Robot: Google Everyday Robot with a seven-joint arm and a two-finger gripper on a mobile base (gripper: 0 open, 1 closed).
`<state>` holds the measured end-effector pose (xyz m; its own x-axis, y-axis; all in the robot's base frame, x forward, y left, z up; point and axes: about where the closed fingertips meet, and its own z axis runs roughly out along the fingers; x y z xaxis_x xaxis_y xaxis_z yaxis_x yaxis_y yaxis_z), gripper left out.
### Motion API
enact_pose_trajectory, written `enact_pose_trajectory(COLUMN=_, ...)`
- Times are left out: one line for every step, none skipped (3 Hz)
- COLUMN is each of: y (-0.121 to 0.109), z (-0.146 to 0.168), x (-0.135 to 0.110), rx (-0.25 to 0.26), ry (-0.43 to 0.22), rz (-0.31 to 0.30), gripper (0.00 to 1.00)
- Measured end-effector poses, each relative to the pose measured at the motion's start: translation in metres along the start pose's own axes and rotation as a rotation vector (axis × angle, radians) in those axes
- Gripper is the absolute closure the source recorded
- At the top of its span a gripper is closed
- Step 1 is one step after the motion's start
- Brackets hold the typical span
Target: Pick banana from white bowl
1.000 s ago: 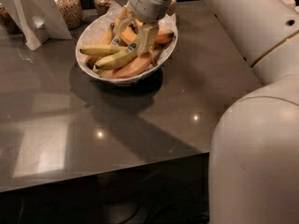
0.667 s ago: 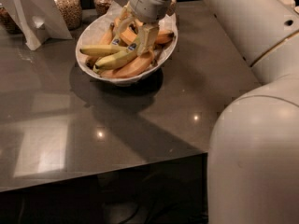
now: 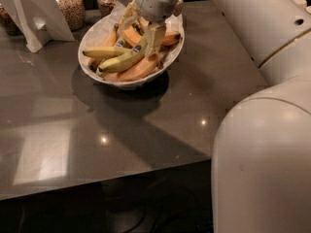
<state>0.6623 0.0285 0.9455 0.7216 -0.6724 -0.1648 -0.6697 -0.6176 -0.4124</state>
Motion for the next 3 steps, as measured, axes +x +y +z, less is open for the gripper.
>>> enact_pose_trajectory(y=-0.005, z=0.001, x=0.001, rx=0.011, ry=-0.002, rz=0.0, gripper=0.34)
enact_pose_trajectory(y=-0.015, z=0.003, x=0.004, rx=0.034, ry=0.009, rz=-0.015, gripper=0.36)
enact_pose_trajectory(y=-0.021, z=-0.001, x=0.009, rx=0.049, ry=0.031, rz=-0.027, gripper=0.36)
